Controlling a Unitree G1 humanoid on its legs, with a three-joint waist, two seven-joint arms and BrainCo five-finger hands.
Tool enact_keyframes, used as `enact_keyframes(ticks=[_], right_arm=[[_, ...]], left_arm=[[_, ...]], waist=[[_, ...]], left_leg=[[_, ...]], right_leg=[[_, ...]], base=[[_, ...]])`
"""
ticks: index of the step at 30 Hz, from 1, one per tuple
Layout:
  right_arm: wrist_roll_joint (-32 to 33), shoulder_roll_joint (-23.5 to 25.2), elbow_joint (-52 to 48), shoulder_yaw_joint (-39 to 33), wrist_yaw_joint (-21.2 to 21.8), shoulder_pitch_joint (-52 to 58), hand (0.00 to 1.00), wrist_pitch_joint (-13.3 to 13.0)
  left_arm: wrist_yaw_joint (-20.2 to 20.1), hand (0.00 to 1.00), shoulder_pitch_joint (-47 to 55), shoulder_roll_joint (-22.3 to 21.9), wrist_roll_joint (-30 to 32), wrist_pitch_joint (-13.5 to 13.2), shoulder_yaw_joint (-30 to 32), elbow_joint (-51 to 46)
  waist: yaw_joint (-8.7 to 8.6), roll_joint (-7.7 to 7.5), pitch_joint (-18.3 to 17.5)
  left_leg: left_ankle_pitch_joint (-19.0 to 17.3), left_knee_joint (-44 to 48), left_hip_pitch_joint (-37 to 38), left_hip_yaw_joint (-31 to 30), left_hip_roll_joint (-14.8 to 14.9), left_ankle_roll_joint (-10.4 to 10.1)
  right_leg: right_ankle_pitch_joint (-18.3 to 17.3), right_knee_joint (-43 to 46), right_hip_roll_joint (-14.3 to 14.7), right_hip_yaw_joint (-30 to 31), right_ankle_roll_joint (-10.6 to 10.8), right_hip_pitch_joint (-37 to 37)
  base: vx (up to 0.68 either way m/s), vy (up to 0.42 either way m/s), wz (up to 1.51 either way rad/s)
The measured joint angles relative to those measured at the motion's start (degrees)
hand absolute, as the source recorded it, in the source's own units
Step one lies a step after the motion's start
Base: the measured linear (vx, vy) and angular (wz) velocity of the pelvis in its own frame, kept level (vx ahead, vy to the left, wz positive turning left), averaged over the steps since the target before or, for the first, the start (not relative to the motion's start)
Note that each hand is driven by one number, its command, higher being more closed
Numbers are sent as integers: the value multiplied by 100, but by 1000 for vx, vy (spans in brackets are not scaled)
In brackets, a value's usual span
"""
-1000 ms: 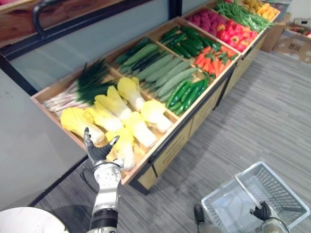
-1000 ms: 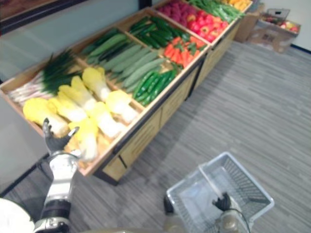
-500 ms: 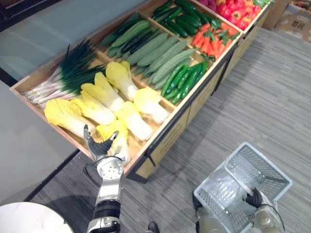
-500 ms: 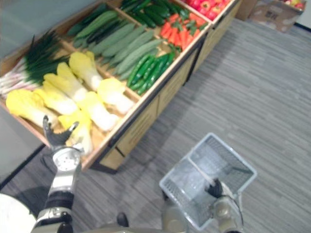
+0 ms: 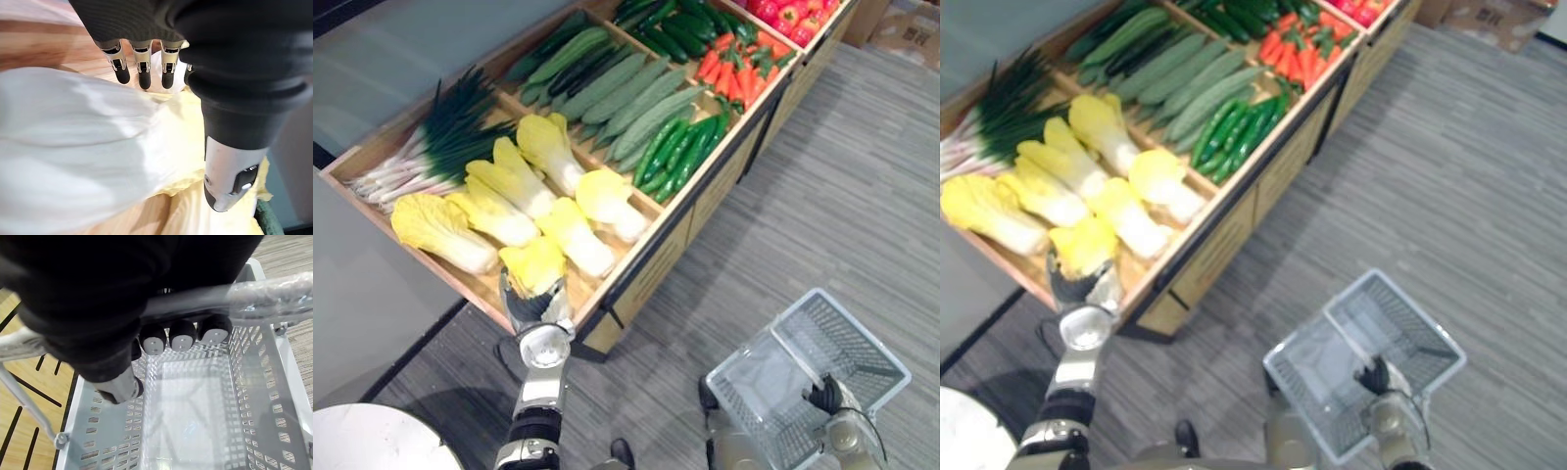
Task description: Pick vegetable in the basket
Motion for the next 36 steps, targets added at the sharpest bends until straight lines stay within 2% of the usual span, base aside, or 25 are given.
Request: enact_keyframes(ticks=[4,13,14,20,36], right_arm=[[0,0,0,0,-8,-31,100,0],[2,-73,58,194,-13,-118,100,-25],[3,-127,72,240,-12,-121,100,-33],[3,-228,71,396,-10,-193,100,-117],[3,-339,67,614,26,-118,100,-161]], left_arm=[[3,0,-33,9,-66,44,9,267],[157,0,-397,34,-98,-137,118,823],[188,100,-501,48,-98,-160,173,968],[267,100,-814,264,-107,-150,456,1427],[253,100,-918,429,-338,-157,425,1589]], waist=[[-4,14,18],[5,17,70],[2,13,74],[-16,-23,95],[-32,-74,114]], left_leg=[[-31,11,-13,97,11,-12],[-34,34,-10,106,24,-17],[-38,41,-9,111,24,-22],[-50,72,-10,254,45,-42],[9,-49,83,281,115,-104]], right_leg=[[1,1,25,102,-1,-65],[0,16,58,117,-2,-67],[0,19,69,120,-2,-70],[10,9,95,265,-19,-151],[47,-1,177,271,-59,-117]], base=[[18,-14,-14],[-2,-4,0],[-23,-33,-3],[-17,-22,-13],[0,-1,0]])
